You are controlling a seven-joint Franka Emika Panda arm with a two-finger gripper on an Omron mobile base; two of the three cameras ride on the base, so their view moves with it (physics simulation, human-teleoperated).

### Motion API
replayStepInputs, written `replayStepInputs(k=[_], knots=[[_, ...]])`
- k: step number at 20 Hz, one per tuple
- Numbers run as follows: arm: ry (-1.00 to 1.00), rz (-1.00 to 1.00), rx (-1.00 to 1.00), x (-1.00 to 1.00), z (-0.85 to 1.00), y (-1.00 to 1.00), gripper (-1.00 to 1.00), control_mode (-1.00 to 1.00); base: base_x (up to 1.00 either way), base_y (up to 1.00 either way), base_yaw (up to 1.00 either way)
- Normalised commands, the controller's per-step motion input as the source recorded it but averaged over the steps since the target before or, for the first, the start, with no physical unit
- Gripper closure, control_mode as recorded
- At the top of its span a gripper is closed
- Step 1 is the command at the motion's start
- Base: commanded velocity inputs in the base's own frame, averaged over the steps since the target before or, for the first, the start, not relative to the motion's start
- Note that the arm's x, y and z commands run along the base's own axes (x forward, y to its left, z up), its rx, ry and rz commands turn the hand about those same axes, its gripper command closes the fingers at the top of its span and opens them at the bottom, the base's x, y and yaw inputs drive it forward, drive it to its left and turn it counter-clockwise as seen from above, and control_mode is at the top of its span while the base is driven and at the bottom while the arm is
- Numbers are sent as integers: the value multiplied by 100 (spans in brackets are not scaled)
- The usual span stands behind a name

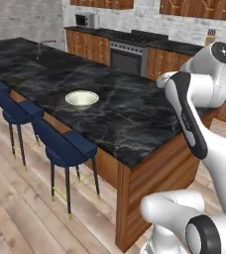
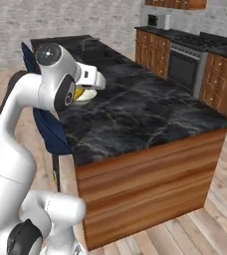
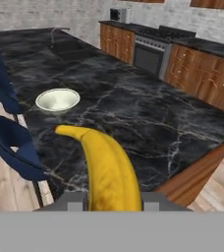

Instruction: Retrieve the banana and orange from the fridge and place them into the bowl on the dining table.

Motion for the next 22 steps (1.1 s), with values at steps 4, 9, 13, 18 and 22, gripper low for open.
replayStepInputs(k=[4, 9, 13, 18, 22], knots=[[0, 0, 0, 0, 0, 0, 100, 100, 28, 100, -53], [0, 0, 0, 0, 0, 0, 100, 100, 28, 100, -49], [0, 0, 0, 0, 0, 0, 100, 100, 14, 100, -46], [0, 0, 0, 0, 0, 0, 100, 100, 11, 100, -44], [0, 0, 0, 0, 0, 0, 100, 100, 22, 100, -42]])
